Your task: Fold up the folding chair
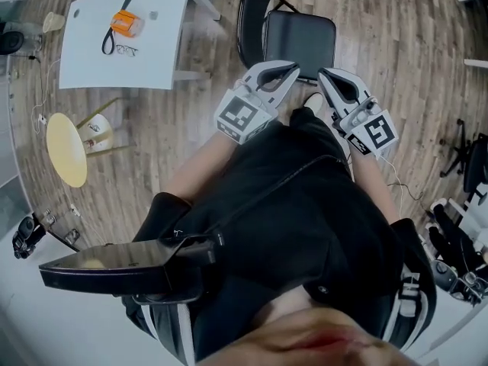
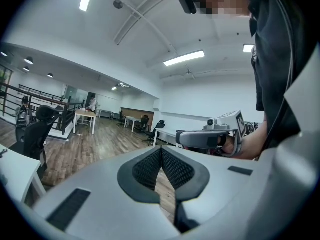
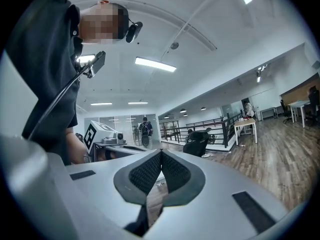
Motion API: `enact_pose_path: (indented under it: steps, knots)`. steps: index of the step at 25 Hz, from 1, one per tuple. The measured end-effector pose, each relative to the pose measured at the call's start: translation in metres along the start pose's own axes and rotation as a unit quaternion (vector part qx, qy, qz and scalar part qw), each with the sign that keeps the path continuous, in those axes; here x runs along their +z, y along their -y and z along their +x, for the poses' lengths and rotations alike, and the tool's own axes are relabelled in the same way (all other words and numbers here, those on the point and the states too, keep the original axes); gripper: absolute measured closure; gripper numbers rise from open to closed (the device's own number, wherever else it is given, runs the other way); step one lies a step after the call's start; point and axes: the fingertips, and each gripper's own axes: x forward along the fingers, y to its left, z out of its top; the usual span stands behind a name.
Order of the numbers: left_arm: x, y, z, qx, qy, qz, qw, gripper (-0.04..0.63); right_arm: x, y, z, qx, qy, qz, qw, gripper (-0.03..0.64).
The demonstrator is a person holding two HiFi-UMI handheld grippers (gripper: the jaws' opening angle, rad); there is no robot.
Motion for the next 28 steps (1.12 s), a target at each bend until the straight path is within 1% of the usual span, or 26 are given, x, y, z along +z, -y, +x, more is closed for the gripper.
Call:
enact_pose_path:
  steps: [3, 8, 12, 15, 18, 21, 24, 28]
  knots:
    - [0.002, -0.002, 0.021, 0.007, -0.005, -0.001, 1.0, 0.591, -0.001, 0.024, -0.003, 0.008, -0.001, 0.002, 1.0, 0.607]
    - [0.004, 0.01, 0.068, 0.016, -0.019, 0.0, 0.9997, 0.591, -0.002, 0.063, -0.028, 0.019, 0.005, 0.007, 1.0, 0.607]
    - [0.003, 0.014, 0.098, 0.031, -0.03, 0.0, 0.9991, 0.591, -0.004, 0.093, -0.043, 0.033, 0.013, 0.019, 0.999, 0.607]
    - [0.002, 0.014, 0.112, 0.047, -0.038, -0.002, 0.9982, 0.591, -0.009, 0.106, -0.047, 0.051, 0.008, 0.025, 0.998, 0.607]
    - [0.004, 0.007, 0.12, 0.062, -0.04, -0.004, 0.9973, 0.591, -0.016, 0.115, -0.042, 0.067, 0.007, 0.027, 0.997, 0.607]
    - [-0.002, 0.0, 0.119, 0.07, -0.046, -0.01, 0.9965, 0.591, -0.028, 0.12, -0.034, 0.071, 0.0, 0.035, 0.997, 0.607]
    - [-0.016, -0.013, 0.112, 0.074, -0.056, -0.021, 0.9955, 0.591, -0.043, 0.12, -0.024, 0.067, -0.006, 0.052, 0.996, 0.607]
    - [-0.038, -0.043, 0.103, 0.074, -0.075, -0.033, 0.9939, 0.591, -0.067, 0.125, -0.004, 0.056, -0.018, 0.075, 0.995, 0.607]
